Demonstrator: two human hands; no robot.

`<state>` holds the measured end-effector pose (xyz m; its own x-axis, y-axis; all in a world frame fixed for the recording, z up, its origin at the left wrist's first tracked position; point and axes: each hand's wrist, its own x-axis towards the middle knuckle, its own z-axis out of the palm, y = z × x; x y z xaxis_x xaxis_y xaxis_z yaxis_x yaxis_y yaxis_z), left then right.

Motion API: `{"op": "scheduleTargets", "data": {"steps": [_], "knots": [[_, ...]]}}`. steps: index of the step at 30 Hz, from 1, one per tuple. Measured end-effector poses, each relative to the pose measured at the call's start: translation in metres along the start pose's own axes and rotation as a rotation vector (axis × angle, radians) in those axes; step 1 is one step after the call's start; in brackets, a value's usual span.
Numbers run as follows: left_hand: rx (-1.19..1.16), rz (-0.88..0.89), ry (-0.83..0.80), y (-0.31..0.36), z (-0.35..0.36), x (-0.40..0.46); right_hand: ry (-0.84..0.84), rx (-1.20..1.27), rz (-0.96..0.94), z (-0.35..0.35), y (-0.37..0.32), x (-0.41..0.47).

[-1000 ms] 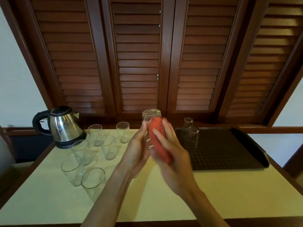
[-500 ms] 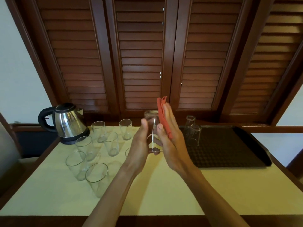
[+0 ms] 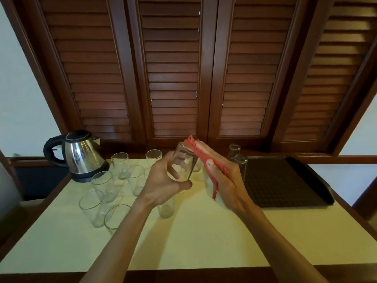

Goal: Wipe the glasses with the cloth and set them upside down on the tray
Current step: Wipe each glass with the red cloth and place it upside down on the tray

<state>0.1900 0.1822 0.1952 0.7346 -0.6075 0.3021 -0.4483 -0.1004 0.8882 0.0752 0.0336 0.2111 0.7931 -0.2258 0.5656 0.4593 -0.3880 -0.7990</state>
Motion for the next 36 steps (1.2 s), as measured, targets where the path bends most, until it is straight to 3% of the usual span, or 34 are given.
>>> {"op": "scheduleTargets", "data": {"steps": [4,7,11,16,20,24,28,31,33,36], "knots": [[0.144,0.064,-0.065,0.003,0.009,-0.003,-0.018,-0.061,0.016,0.005,-0.008,0.010],[0.067,0.021,0.032,-0.002,0.002,0.001,-0.002,-0.047,-0.012,0.005,0.000,0.002],[0.073,0.033,-0.048,-0.002,0.008,-0.003,-0.010,0.007,0.077,0.003,-0.002,0.012],[0.038,0.034,0.045,-0.010,0.000,0.002,-0.008,-0.052,-0.043,0.004,0.004,0.004],[0.124,0.095,-0.039,-0.002,0.009,-0.005,-0.025,-0.044,0.002,0.005,-0.003,0.013],[0.085,0.078,0.059,-0.007,0.000,-0.001,-0.020,-0.042,-0.063,0.007,0.005,0.004],[0.147,0.115,-0.030,-0.003,0.007,-0.005,0.008,0.012,0.014,0.005,-0.001,0.014],[0.093,0.085,0.043,-0.004,0.004,0.002,-0.010,-0.090,-0.104,0.017,-0.002,0.005],[0.020,0.035,0.057,-0.006,0.003,0.001,0.025,-0.047,-0.134,0.018,0.005,-0.002],[-0.035,0.010,-0.036,-0.002,0.012,-0.007,0.108,0.153,0.007,0.019,0.008,0.003]]}}
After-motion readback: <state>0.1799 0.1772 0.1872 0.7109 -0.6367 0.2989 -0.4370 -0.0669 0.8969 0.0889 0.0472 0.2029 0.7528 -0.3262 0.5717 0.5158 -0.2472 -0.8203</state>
